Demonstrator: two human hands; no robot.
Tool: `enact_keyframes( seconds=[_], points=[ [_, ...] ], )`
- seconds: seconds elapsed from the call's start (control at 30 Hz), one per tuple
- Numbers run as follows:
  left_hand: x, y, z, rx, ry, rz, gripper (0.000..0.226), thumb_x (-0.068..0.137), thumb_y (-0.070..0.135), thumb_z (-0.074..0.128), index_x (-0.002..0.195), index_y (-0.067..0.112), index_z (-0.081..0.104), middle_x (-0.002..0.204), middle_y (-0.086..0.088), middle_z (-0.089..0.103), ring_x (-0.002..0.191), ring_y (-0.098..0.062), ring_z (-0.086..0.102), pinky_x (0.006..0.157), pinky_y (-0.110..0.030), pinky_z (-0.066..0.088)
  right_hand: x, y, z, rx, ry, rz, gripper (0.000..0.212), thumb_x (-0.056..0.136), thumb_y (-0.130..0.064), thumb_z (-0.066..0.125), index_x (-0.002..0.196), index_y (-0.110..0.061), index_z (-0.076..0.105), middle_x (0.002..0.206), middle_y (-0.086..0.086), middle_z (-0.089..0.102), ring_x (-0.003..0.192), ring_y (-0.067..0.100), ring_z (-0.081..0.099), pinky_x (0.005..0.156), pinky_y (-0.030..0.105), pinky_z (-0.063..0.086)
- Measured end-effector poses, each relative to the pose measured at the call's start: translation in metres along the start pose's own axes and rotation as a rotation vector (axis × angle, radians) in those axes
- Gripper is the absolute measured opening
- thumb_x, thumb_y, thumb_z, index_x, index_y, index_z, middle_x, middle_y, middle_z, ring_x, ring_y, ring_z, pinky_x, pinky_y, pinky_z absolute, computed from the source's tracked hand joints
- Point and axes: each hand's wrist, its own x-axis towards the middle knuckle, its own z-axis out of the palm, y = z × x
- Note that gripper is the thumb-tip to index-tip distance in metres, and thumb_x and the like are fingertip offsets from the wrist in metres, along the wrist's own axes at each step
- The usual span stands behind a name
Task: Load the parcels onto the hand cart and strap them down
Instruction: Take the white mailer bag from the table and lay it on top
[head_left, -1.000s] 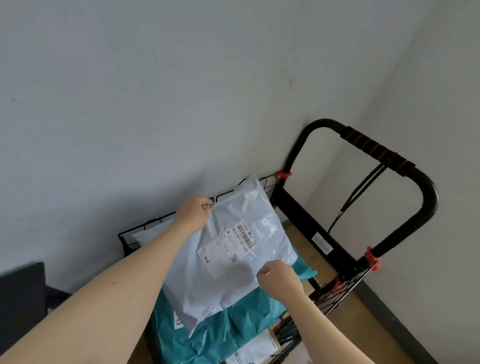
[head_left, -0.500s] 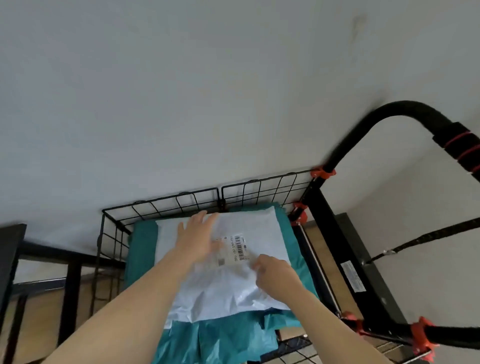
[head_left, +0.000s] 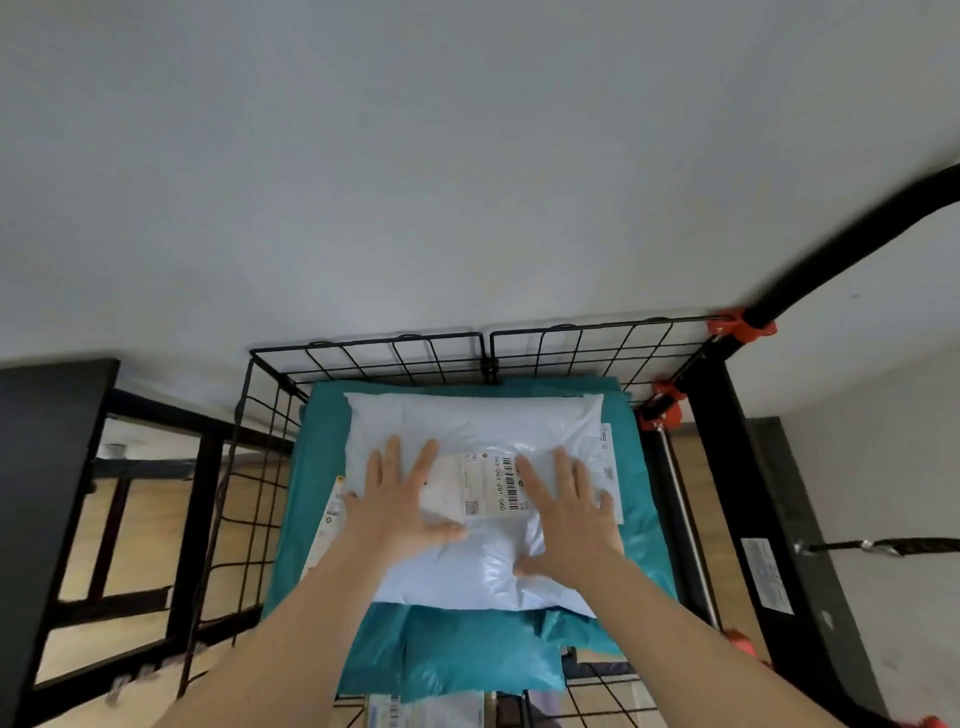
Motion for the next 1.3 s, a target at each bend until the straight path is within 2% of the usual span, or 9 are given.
enact_keyframes(
  seconds=[0.23, 0.4, 0.53, 0.73, 0.87, 1.0, 1.1, 1.2, 1.3],
  points=[
    [0.003, 0.002, 0.021, 0.043, 0.033, -0.093, 0.121, 0.064, 0.078, 0.057, 0.141, 0.041, -0.028, 0.152, -0.016, -0.03, 0.143, -0.03, -0.02, 0.112, -0.06, 0.008, 0.015, -0.002, 0.012, -0.041, -0.005, -0.005, 0.118, 0.077, -0.06, 0.064, 0.141, -0.036, -0.033, 0.15, 0.013, -0.036, 0.143, 0.034, -0.023, 0.115, 0.056, 0.004],
    [0.002, 0.003, 0.022, -0.011, -0.016, -0.119, 0.122, 0.065, 0.076, 0.059, 0.139, 0.041, -0.032, 0.15, -0.016, -0.034, 0.142, -0.03, -0.024, 0.112, -0.059, 0.011, 0.015, -0.003, 0.013, -0.059, 0.008, 0.0, 0.118, 0.076, -0.06, 0.064, 0.141, -0.037, -0.032, 0.152, 0.012, -0.033, 0.143, 0.033, -0.022, 0.115, 0.056, 0.003],
    [-0.008, 0.0, 0.023, -0.035, -0.038, -0.115, 0.123, 0.067, 0.074, 0.061, 0.139, 0.038, -0.032, 0.151, -0.017, -0.031, 0.143, -0.031, -0.022, 0.112, -0.058, 0.012, 0.005, -0.007, 0.009, -0.05, 0.021, 0.019, 0.113, 0.08, -0.051, 0.065, 0.143, -0.038, -0.028, 0.154, 0.011, -0.03, 0.144, 0.033, -0.019, 0.115, 0.056, 0.002],
    [-0.027, -0.019, 0.013, -0.005, 0.002, 0.019, 0.113, 0.073, 0.068, 0.06, 0.147, 0.032, -0.017, 0.155, -0.017, -0.016, 0.145, -0.033, -0.008, 0.112, -0.057, 0.021, -0.027, -0.011, 0.003, -0.031, 0.139, 0.029, 0.088, 0.091, -0.048, 0.051, 0.149, -0.036, -0.014, 0.159, 0.01, -0.011, 0.146, 0.031, -0.006, 0.117, 0.054, 0.005],
    [-0.042, -0.032, 0.004, 0.065, 0.091, 0.146, 0.099, 0.08, 0.061, 0.058, 0.15, 0.028, -0.003, 0.158, -0.012, -0.008, 0.146, -0.03, -0.002, 0.115, -0.052, 0.02, -0.047, -0.025, 0.005, -0.014, 0.149, 0.106, 0.089, 0.091, -0.038, 0.056, 0.15, -0.034, -0.011, 0.159, 0.008, -0.009, 0.147, 0.028, -0.004, 0.118, 0.05, 0.004],
    [-0.057, -0.035, -0.007, 0.099, 0.108, 0.249, 0.085, 0.087, 0.054, 0.052, 0.151, 0.025, 0.003, 0.158, -0.01, -0.009, 0.146, -0.027, -0.004, 0.117, -0.05, 0.013, -0.066, -0.045, 0.001, 0.019, 0.187, 0.137, 0.083, 0.093, -0.036, 0.053, 0.151, -0.033, -0.007, 0.159, 0.008, -0.009, 0.147, 0.027, -0.003, 0.117, 0.049, 0.005],
    [-0.069, -0.03, -0.02, 0.115, 0.126, 0.333, 0.077, 0.089, 0.051, 0.051, 0.15, 0.024, 0.013, 0.158, -0.009, -0.006, 0.146, -0.026, 0.0, 0.117, -0.048, 0.012, -0.085, -0.055, -0.011, 0.098, 0.258, 0.142, 0.073, 0.093, -0.032, 0.053, 0.151, -0.031, 0.009, 0.159, 0.005, 0.002, 0.147, 0.025, 0.003, 0.118, 0.046, 0.007],
    [-0.085, -0.015, -0.035, 0.106, 0.165, 0.424, 0.07, 0.09, 0.047, 0.053, 0.148, 0.025, 0.022, 0.158, -0.007, 0.005, 0.144, -0.024, 0.01, 0.117, -0.043, 0.014, -0.111, -0.058, -0.024, 0.179, 0.366, 0.125, 0.055, 0.092, -0.029, 0.052, 0.144, -0.03, 0.034, 0.155, 0.001, 0.022, 0.143, 0.02, 0.018, 0.118, 0.038, 0.013],
    [-0.101, 0.006, -0.047, 0.098, 0.234, 0.534, 0.062, 0.09, 0.044, 0.053, 0.145, 0.027, 0.03, 0.157, -0.004, 0.012, 0.143, -0.022, 0.016, 0.116, -0.039, 0.015, -0.138, -0.055, -0.036, 0.262, 0.51, 0.125, 0.04, 0.092, -0.022, 0.052, 0.131, -0.028, 0.052, 0.142, -0.006, 0.045, 0.132, 0.016, 0.036, 0.113, 0.029, 0.024]
  ],
)
